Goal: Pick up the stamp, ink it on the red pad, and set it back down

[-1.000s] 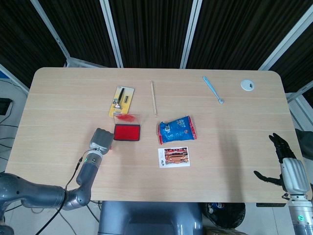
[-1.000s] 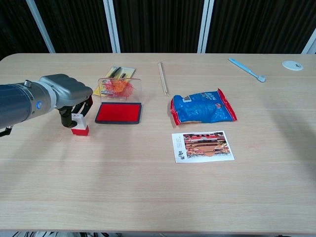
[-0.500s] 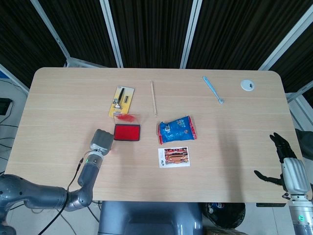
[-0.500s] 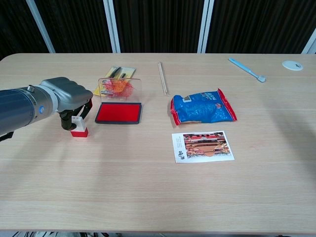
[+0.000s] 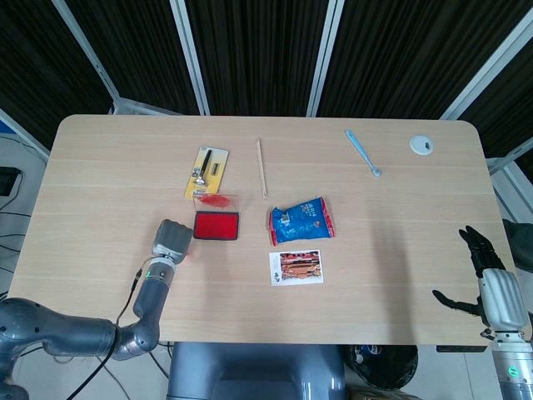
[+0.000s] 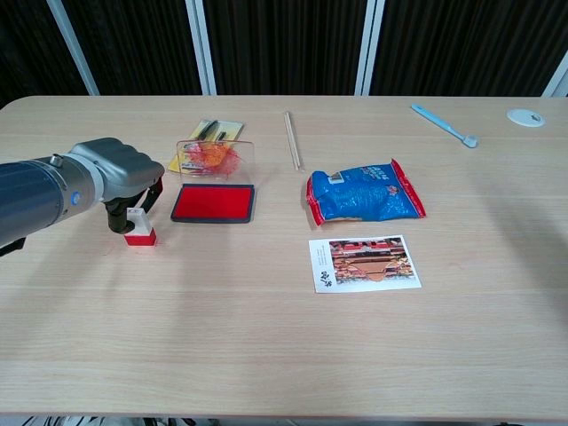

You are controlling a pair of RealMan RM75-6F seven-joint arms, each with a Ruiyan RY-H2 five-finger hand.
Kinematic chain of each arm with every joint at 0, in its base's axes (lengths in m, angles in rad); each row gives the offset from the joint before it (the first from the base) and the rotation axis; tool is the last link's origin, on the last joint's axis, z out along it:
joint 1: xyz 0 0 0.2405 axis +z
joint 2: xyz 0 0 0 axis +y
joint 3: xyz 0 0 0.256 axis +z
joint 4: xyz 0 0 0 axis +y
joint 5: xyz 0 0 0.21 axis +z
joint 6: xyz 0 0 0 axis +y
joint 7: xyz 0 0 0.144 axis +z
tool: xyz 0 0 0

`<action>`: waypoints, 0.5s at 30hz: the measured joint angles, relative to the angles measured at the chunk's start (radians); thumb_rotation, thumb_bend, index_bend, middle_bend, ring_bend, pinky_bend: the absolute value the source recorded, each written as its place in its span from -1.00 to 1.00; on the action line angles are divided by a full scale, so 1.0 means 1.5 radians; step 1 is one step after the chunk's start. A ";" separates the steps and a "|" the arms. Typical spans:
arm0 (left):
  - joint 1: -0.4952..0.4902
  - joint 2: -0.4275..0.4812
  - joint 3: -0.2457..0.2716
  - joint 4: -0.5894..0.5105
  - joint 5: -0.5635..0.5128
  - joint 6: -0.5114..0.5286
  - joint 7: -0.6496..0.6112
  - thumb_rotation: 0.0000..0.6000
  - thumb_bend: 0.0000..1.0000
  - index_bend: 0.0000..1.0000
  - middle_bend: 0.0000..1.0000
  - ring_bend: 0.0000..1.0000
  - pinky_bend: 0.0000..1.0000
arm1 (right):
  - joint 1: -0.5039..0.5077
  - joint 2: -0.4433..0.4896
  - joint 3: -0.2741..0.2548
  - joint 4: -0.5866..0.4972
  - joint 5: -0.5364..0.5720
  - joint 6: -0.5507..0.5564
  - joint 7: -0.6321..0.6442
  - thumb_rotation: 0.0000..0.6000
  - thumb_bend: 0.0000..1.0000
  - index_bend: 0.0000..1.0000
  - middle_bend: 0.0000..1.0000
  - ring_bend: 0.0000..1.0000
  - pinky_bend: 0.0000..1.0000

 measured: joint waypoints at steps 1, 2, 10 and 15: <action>0.000 0.000 -0.001 0.000 0.000 0.000 0.001 1.00 -0.38 -0.02 -0.02 -0.22 -0.04 | 0.000 0.000 0.000 0.000 0.000 0.000 0.000 1.00 -0.75 -1.00 -1.00 -1.00 -0.63; 0.001 0.000 -0.001 0.000 -0.001 0.001 0.003 1.00 -0.38 -0.03 -0.03 -0.23 -0.05 | 0.000 0.000 0.000 0.000 0.000 0.000 0.000 1.00 -0.75 -1.00 -1.00 -1.00 -0.63; 0.003 0.002 -0.006 -0.003 -0.006 0.003 0.013 1.00 -0.51 -0.23 -0.25 -0.33 -0.13 | 0.000 0.000 0.000 0.000 0.000 0.000 0.000 1.00 -0.75 -1.00 -1.00 -1.00 -0.63; 0.004 0.005 -0.007 -0.006 -0.011 0.005 0.019 1.00 -0.67 -0.54 -0.61 -0.55 -0.31 | 0.000 0.000 0.000 -0.001 0.000 0.000 0.001 1.00 -0.75 -1.00 -1.00 -1.00 -0.63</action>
